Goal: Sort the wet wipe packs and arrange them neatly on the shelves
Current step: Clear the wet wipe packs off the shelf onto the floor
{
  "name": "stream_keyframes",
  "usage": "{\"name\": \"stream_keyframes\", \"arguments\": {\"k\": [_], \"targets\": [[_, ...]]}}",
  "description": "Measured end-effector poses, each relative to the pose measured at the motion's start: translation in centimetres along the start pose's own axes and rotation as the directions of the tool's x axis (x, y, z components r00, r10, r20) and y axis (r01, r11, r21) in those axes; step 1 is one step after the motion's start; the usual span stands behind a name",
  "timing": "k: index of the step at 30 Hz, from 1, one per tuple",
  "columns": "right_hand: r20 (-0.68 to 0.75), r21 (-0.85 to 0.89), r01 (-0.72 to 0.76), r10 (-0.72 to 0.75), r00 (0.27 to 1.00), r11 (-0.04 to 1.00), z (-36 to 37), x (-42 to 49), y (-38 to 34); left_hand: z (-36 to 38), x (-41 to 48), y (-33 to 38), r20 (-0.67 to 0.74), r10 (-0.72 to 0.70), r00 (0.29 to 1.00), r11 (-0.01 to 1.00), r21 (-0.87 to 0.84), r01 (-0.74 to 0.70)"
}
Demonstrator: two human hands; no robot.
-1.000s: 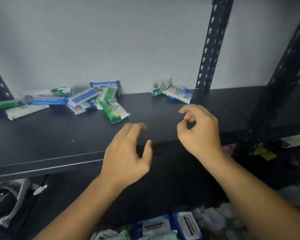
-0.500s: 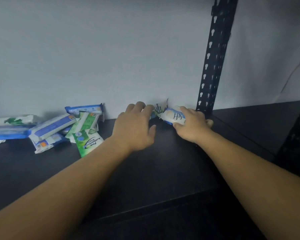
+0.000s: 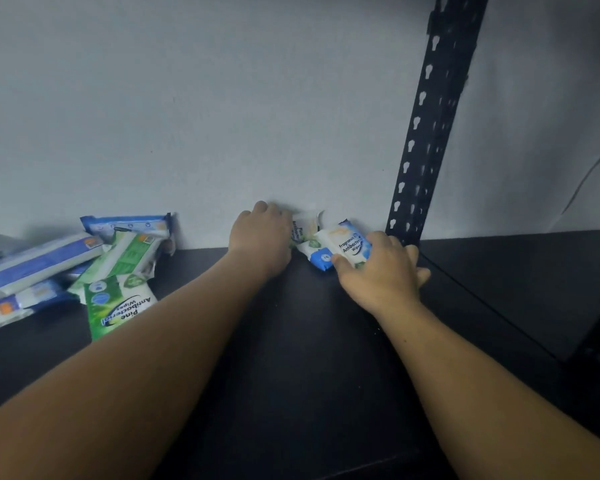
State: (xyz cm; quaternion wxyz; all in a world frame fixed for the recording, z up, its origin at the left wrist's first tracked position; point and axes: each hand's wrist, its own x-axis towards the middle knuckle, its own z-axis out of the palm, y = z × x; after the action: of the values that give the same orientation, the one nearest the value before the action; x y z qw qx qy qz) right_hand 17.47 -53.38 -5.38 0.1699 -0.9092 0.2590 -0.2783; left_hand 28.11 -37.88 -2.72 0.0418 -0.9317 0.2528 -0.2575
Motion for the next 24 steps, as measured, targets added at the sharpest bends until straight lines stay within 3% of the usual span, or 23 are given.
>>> {"name": "stream_keyframes", "arguments": {"k": [5, 9, 13, 15, 18, 21, 24], "targets": [[-0.009, 0.015, 0.04, -0.04, 0.999, 0.999, -0.3, -0.4, 0.1, -2.6, -2.2, -1.5, 0.064, -0.088, 0.994, 0.996, -0.025, 0.09], [0.008, -0.013, 0.105, -0.105, 0.994, 0.994, -0.8, -0.4, -1.2, -5.9, -5.6, -4.0, 0.025, -0.18, 0.983, 0.983, -0.023, 0.18], [0.255, -0.058, 0.179, -0.159, 0.954, 0.982, -0.6, -1.0, -4.3, -8.3, -9.5, -6.1, 0.047, -0.263, 0.964, 0.959, -0.092, 0.266], [0.309, -0.058, 0.193, -0.166, 0.936, 0.979, -0.2, -1.8, -5.8, -9.0, -11.0, -7.3, 0.067, -0.316, 0.946, 0.938, -0.126, 0.322], [0.279, 0.139, 0.203, -0.235, 0.931, 0.969, -0.6, -4.1, -7.2, -9.5, -13.5, -9.3, 0.112, -0.392, 0.913, 0.9, -0.158, 0.406], [0.228, 0.335, 0.292, -0.378, 0.897, 0.896, -2.1, -7.3, -7.2, -9.9, -16.6, -10.8, 0.164, -0.463, 0.871, 0.841, -0.227, 0.49], [0.072, 0.367, 0.29, -0.337, 0.939, 0.884, -3.3, -8.6, -7.5, -10.5, -18.6, -11.1, 0.183, -0.511, 0.84, 0.811, -0.221, 0.541]]}}
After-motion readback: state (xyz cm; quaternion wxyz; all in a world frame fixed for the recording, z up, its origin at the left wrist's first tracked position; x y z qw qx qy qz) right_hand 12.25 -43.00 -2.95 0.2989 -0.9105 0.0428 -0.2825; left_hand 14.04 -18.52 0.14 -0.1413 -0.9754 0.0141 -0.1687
